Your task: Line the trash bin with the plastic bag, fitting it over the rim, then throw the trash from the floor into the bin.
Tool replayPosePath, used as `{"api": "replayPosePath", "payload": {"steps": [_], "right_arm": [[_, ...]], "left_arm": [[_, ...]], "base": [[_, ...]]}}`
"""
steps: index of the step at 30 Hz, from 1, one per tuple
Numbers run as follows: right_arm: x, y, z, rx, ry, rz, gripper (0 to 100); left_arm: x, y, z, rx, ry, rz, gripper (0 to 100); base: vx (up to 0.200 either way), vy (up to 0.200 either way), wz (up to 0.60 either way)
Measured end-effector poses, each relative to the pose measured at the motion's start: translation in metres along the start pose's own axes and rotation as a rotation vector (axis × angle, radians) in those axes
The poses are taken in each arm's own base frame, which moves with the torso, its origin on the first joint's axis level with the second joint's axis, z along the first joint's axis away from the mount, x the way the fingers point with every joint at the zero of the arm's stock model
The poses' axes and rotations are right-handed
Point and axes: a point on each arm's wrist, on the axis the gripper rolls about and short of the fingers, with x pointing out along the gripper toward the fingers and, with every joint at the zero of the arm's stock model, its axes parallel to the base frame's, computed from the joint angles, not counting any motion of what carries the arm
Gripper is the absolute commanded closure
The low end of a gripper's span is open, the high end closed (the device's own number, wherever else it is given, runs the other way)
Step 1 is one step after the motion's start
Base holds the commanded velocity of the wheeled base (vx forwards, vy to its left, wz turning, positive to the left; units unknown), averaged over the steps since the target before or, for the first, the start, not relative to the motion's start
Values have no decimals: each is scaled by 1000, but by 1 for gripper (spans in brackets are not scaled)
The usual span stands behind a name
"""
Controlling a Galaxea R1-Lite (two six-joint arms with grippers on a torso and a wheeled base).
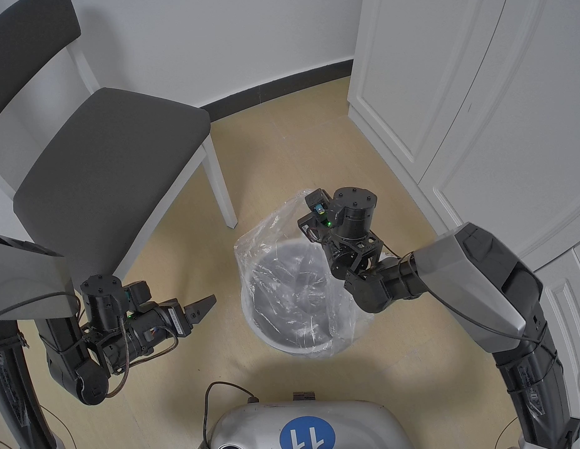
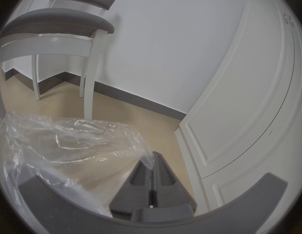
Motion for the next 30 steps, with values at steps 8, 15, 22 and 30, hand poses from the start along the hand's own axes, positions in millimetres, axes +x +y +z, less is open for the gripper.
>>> {"api": "replayPosePath", "payload": {"steps": [8, 15, 22, 30], "right_arm": [[0, 15, 15, 77, -29, 3, 0], [-25, 34, 9, 35, 20, 91, 0], [-58, 23, 6, -26, 136, 192, 0], [-88, 4, 29, -24, 179, 252, 0]], "left_arm": [[0, 0, 0, 1, -2, -1, 0], [0, -1, 1, 1, -4, -2, 0], [-1, -4, -1, 4, 2, -10, 0], [0, -13, -9, 16, 36, -37, 0]], "base": [[0, 0, 0], [0, 0, 0], [0, 0, 0], [0, 0, 0]]}}
